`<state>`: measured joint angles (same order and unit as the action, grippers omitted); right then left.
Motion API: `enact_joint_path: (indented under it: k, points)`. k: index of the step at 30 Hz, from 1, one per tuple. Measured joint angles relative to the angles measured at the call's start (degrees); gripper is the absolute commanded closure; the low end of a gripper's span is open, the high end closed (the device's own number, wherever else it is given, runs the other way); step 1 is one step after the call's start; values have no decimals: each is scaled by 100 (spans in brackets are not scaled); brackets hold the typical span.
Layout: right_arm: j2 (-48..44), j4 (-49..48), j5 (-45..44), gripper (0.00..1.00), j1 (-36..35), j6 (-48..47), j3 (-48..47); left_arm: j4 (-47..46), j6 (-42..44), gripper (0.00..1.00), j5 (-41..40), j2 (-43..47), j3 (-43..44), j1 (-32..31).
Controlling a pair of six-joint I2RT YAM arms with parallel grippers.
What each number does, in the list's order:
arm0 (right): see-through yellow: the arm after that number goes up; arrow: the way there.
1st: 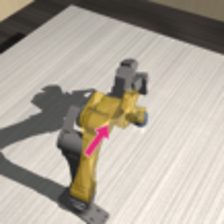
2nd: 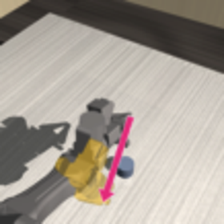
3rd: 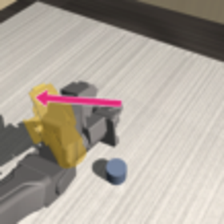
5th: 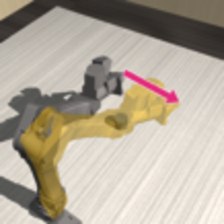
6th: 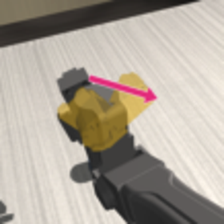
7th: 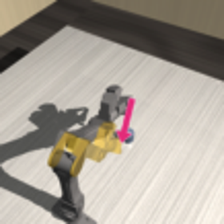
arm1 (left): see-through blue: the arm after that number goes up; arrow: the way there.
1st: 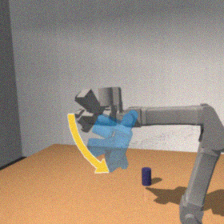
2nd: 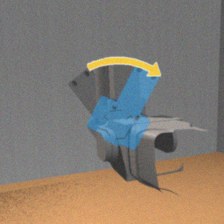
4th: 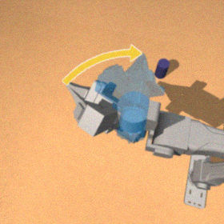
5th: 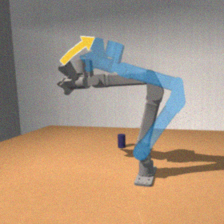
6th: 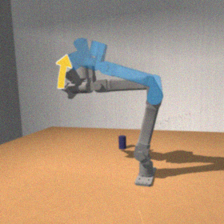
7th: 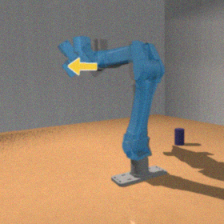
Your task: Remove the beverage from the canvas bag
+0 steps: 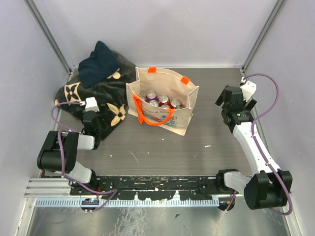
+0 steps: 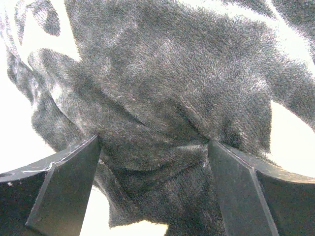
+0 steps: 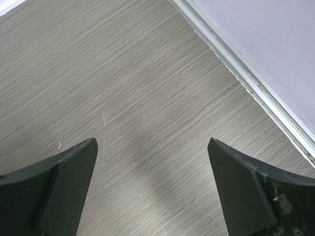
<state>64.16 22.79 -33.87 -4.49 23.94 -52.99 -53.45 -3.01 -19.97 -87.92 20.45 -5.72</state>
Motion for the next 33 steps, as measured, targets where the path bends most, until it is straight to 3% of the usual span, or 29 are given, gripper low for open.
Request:
enact_joint_path:
  k: [21,33]
  points:
    - [-35,-9,7,0,0,-22,7,0,0,2,0,0,0,0]
    - [-817,-581,170,3,0,-619,133,15,-13,2,-26,7,0,-2]
